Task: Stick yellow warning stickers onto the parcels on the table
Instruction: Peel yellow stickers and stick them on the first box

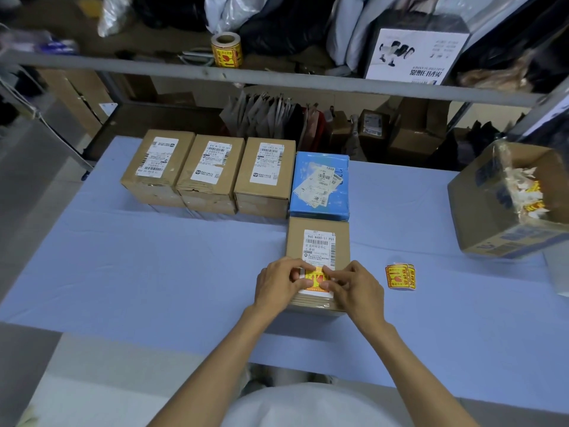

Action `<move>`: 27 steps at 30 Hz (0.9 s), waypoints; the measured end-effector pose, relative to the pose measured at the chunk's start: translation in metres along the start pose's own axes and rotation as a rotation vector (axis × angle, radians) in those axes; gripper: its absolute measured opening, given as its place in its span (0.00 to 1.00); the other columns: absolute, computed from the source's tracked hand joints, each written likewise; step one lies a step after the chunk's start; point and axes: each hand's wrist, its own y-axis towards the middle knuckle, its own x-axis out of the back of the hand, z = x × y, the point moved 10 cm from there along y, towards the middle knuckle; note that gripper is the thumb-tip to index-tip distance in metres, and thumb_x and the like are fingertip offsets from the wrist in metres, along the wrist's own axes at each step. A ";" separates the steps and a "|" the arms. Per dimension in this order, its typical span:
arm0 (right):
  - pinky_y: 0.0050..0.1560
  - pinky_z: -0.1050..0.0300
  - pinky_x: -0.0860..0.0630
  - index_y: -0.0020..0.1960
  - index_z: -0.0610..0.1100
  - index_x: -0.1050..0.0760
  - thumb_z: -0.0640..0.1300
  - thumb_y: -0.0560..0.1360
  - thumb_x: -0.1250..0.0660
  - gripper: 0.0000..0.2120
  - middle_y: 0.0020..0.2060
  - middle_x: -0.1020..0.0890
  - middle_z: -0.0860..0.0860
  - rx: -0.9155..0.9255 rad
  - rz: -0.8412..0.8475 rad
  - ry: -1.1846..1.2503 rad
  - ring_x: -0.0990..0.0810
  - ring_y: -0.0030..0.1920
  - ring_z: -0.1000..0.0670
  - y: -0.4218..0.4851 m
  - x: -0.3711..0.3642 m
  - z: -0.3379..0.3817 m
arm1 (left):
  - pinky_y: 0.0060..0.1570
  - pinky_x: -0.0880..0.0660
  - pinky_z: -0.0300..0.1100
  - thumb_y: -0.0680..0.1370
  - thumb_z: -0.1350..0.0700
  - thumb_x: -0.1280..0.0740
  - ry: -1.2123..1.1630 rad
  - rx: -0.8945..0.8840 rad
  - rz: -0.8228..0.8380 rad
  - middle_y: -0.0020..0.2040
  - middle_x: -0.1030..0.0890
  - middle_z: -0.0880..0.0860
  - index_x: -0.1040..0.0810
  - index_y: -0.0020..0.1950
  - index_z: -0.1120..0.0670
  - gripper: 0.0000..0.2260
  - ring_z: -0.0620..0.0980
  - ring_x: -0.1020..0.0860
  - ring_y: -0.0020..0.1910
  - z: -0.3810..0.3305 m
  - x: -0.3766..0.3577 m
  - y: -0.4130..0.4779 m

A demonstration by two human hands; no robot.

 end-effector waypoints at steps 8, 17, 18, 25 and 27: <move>0.32 0.63 0.32 0.57 0.53 0.19 0.56 0.72 0.29 0.15 0.42 0.26 0.52 0.219 -0.054 -0.089 0.25 0.40 0.52 -0.009 0.005 0.017 | 0.44 0.25 0.39 0.72 0.48 0.27 -0.021 0.045 -0.029 0.49 0.19 0.47 0.16 0.52 0.47 0.09 0.44 0.22 0.47 0.011 0.009 -0.001; 0.28 0.59 0.35 0.45 0.51 0.15 0.49 0.69 0.24 0.06 0.35 0.25 0.49 0.218 -0.183 -0.317 0.25 0.33 0.48 -0.010 0.022 0.020 | 0.46 0.27 0.37 0.71 0.49 0.27 0.017 0.090 -0.025 0.49 0.21 0.46 0.17 0.50 0.45 0.09 0.42 0.25 0.45 0.013 0.012 0.004; 0.30 0.58 0.33 0.46 0.49 0.15 0.49 0.70 0.26 0.06 0.36 0.24 0.49 0.182 -0.188 -0.277 0.24 0.35 0.48 -0.008 0.025 0.020 | 0.48 0.28 0.37 0.72 0.51 0.28 -0.016 0.105 -0.029 0.51 0.23 0.47 0.18 0.51 0.45 0.09 0.44 0.25 0.48 0.012 0.014 0.007; 0.42 0.65 0.24 0.62 0.49 0.24 0.42 0.75 0.31 0.16 0.45 0.23 0.55 0.235 -0.043 0.232 0.23 0.38 0.58 0.013 0.038 0.070 | 0.52 0.24 0.43 0.80 0.65 0.45 -0.388 0.135 0.229 0.61 0.33 0.54 0.39 0.57 0.52 0.10 0.53 0.27 0.60 -0.018 0.007 0.028; 0.42 0.70 0.25 0.61 0.49 0.23 0.42 0.75 0.31 0.15 0.46 0.23 0.55 0.282 -0.067 0.271 0.23 0.40 0.60 0.015 0.046 0.083 | 0.55 0.25 0.44 0.79 0.62 0.37 -0.488 0.110 0.168 0.58 0.26 0.53 0.33 0.57 0.53 0.10 0.51 0.24 0.57 -0.026 0.016 0.031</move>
